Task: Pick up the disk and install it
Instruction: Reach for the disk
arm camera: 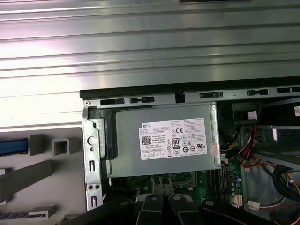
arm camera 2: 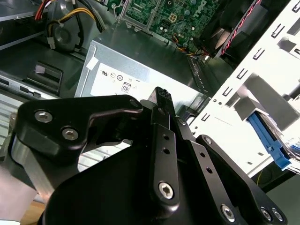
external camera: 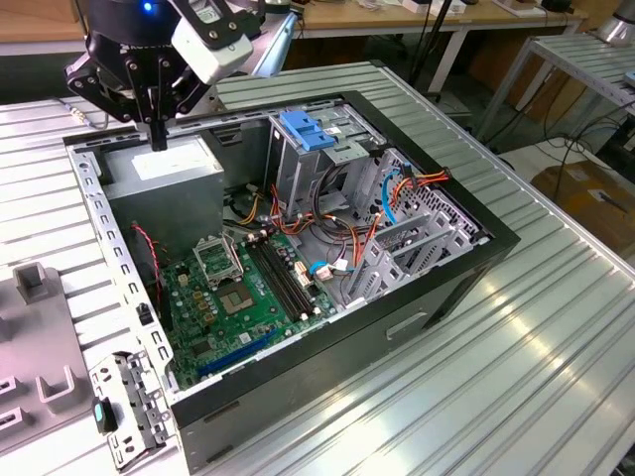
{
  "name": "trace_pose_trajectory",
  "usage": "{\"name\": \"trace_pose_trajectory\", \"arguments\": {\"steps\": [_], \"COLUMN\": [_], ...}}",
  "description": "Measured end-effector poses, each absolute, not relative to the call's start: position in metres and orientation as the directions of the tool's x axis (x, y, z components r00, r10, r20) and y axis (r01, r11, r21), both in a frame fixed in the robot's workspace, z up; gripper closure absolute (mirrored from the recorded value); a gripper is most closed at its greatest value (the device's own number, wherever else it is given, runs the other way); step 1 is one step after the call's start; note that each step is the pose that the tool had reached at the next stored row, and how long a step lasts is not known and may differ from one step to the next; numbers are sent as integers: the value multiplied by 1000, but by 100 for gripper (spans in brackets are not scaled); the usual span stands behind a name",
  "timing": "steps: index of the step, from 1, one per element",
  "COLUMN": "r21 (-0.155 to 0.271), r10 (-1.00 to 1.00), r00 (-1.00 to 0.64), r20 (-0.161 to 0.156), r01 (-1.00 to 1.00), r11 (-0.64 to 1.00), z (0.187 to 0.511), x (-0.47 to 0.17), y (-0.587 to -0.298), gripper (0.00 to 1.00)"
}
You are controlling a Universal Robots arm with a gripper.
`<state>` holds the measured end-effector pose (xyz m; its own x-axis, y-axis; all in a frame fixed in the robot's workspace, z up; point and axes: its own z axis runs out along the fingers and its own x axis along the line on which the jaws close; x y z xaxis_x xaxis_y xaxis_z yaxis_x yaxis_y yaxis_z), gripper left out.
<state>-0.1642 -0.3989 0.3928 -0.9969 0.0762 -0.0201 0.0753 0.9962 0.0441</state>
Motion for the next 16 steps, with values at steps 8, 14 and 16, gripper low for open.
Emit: {"name": "trace_pose_trajectory", "arguments": {"steps": [8,14,16], "r21": [44,44,44], "r10": [76,76,76], "r00": [-997,-997,-997], "r20": [-20,-19,-19], "r01": [75,75,75], "r11": [996,996,996], "z": [393,393,393], "x": [-168,-170,-171], "y": [-399,-399,-399], "gripper": [89,89,89]}}
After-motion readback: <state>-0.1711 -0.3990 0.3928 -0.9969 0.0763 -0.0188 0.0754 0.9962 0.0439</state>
